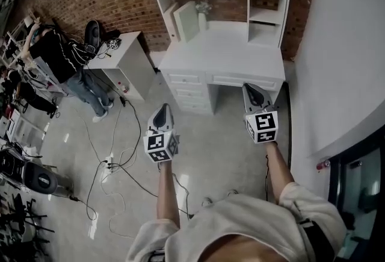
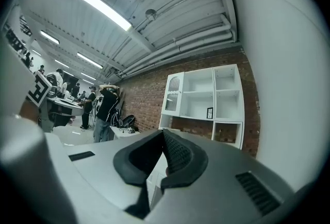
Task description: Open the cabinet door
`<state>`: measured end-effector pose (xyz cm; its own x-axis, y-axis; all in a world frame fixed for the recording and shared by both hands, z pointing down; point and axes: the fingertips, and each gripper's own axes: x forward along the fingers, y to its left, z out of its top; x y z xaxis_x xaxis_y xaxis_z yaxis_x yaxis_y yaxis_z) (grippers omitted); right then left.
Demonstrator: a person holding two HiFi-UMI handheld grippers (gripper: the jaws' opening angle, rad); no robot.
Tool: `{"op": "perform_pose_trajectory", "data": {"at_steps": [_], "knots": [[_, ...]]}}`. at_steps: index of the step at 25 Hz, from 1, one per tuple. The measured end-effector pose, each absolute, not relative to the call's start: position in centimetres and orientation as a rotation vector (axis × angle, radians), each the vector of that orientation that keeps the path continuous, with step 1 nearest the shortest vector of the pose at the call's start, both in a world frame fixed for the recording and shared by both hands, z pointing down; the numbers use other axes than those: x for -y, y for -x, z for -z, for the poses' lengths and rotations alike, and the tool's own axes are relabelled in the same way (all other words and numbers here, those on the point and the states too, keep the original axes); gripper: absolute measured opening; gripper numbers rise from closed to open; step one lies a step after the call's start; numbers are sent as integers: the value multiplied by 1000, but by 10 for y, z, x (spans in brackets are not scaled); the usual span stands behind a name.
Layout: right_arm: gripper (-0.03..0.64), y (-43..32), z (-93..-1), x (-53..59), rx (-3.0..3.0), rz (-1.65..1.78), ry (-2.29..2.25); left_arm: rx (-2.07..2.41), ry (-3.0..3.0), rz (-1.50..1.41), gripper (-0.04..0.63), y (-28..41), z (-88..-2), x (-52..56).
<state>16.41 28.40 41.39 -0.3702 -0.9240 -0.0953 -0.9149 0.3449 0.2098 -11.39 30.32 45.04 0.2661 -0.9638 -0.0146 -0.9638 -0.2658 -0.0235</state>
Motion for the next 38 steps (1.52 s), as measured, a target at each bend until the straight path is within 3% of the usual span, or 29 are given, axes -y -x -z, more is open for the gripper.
{"op": "perform_pose_trajectory", "data": {"at_steps": [20, 38], "knots": [[14, -202, -462, -198, 2556, 280, -1683, -1964, 2473, 49, 26, 80, -494, -228], [14, -121, -447, 19, 2479, 316, -1714, -1826, 2578, -37, 26, 136, -476, 17]]}}
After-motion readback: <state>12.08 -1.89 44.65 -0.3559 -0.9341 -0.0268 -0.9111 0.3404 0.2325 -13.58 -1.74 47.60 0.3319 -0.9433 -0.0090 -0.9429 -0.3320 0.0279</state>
